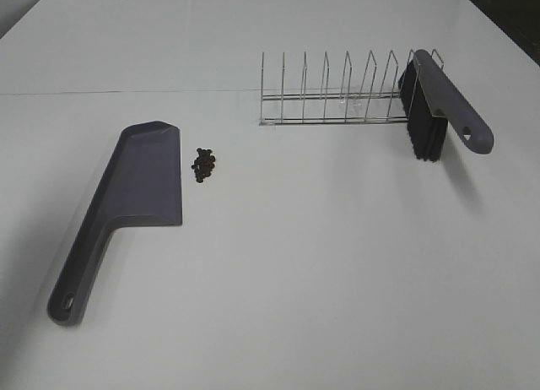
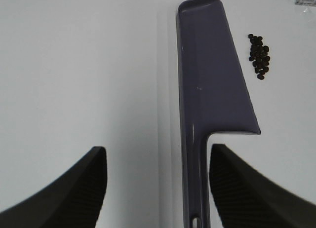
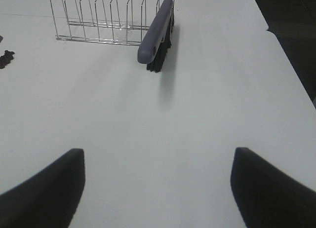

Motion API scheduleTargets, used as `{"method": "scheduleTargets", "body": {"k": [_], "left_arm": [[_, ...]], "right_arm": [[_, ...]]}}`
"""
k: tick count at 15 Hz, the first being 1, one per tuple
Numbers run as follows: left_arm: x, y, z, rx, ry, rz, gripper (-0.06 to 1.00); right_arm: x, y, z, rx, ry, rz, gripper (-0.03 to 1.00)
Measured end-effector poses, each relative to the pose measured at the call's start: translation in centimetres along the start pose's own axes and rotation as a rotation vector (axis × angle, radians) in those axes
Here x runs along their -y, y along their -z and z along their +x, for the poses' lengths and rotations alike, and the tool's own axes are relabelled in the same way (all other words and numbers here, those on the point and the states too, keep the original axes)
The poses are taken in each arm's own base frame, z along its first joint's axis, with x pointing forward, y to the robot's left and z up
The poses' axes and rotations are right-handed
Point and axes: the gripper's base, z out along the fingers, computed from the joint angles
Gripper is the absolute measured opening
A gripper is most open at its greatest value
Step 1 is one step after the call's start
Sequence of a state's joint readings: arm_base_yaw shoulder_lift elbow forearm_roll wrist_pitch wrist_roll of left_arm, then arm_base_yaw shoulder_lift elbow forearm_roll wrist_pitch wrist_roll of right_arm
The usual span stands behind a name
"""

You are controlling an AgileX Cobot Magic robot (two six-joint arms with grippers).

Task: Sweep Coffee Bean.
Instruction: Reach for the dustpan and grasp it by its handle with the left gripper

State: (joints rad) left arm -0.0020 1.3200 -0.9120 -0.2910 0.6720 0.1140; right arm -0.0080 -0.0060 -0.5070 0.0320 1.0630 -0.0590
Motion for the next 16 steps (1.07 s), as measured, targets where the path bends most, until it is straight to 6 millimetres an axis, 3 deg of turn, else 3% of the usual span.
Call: {"method": "scheduleTargets", "body": {"k": [2, 6, 11, 16], "left_arm": [[-0.2, -2.5, -1.8, -0.046, 0.012, -0.001, 0.56], [0.4, -7.0, -2.9, -0.164, -0.002, 0.010, 0.56], [3.9, -12.6, 0.2, -0.399, -0.021, -0.018, 0.56], [5.9, -15.2, 2.5, -0.501, -0.020, -0.055, 0.58]], "right_arm": [[0.0, 0.0, 0.0, 0.000, 0.000, 0.000, 0.68], [0.0, 0.0, 0.0, 0.000, 0.000, 0.000, 0.68], [0.0, 0.0, 0.0, 0.000, 0.000, 0.000, 0.68], [0.0, 0.0, 0.0, 0.000, 0.000, 0.000, 0.68]]}}
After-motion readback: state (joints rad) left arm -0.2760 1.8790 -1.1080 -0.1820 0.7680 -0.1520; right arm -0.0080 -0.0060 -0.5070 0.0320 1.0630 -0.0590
